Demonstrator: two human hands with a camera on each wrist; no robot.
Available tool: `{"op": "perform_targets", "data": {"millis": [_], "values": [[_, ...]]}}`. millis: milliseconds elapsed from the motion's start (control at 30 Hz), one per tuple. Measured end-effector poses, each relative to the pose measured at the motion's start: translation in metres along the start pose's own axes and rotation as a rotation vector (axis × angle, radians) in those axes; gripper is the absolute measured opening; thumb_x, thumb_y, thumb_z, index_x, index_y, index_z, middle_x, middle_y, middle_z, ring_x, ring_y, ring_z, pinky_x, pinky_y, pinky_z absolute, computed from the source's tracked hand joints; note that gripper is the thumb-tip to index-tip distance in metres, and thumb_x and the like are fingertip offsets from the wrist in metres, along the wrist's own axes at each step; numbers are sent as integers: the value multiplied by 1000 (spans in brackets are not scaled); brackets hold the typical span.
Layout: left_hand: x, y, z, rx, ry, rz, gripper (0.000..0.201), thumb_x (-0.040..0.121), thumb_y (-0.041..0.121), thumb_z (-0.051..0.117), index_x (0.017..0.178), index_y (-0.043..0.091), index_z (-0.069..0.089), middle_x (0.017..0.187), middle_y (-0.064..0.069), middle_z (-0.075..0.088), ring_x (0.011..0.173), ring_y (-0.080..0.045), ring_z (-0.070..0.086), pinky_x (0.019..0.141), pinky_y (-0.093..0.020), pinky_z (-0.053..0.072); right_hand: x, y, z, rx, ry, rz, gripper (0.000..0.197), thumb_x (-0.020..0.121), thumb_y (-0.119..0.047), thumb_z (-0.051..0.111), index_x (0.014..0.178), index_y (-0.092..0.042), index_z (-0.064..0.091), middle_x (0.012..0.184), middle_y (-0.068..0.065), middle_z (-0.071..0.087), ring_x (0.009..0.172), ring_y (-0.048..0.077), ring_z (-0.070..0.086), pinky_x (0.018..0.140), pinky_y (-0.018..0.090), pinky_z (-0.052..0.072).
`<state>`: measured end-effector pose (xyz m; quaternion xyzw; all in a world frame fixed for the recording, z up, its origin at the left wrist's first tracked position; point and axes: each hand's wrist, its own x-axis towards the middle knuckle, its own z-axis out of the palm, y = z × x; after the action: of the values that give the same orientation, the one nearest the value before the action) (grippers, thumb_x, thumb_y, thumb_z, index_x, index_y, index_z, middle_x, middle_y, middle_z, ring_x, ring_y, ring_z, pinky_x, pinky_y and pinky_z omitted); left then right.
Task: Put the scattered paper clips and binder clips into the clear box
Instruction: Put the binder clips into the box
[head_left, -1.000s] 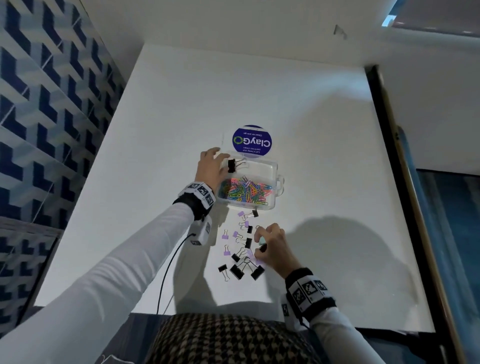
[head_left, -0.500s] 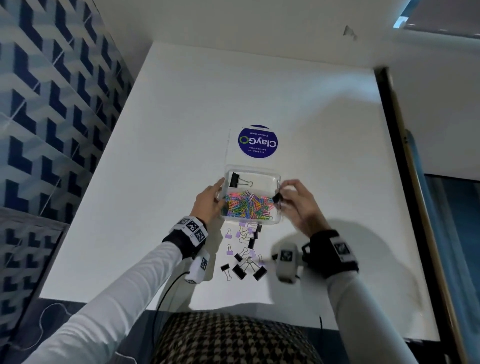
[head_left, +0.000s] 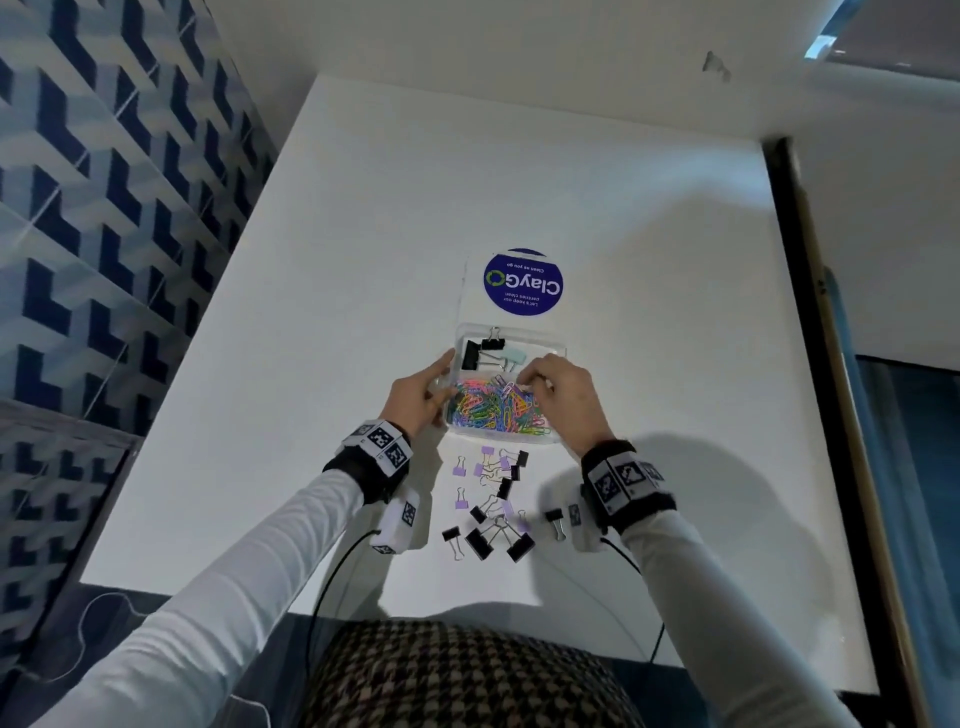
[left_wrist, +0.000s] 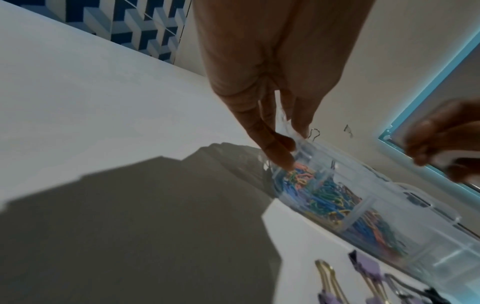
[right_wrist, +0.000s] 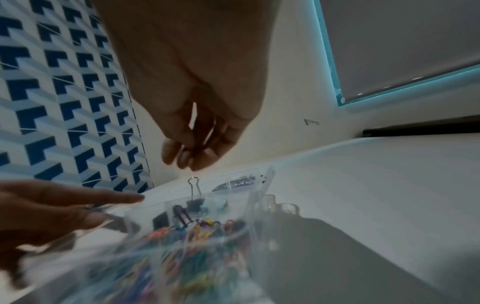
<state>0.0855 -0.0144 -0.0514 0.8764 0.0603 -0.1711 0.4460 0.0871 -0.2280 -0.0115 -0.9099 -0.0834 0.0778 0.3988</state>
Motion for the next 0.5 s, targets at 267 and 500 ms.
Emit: {"op": "perform_targets", "data": {"millis": [267, 500], "values": [[-29, 18, -18, 308, 89, 110, 40, 92, 24, 48, 132, 25, 43, 126, -9, 53, 97, -27, 60, 85, -44, 52, -76, 12, 11, -314, -257, -236, 23, 84, -6, 60, 106, -10, 62, 112, 10, 62, 101, 24, 58, 79, 36, 56], [-97, 22, 8, 474, -417, 174, 43, 89, 21, 53, 126, 34, 35, 127, 3, 40, 102, -17, 53, 90, -42, 48, -74, 19, 43, -505, -377, -278, 80, 48, -29, 87, 118, -9, 55, 107, 14, 63, 97, 29, 61, 72, 36, 58]]}}
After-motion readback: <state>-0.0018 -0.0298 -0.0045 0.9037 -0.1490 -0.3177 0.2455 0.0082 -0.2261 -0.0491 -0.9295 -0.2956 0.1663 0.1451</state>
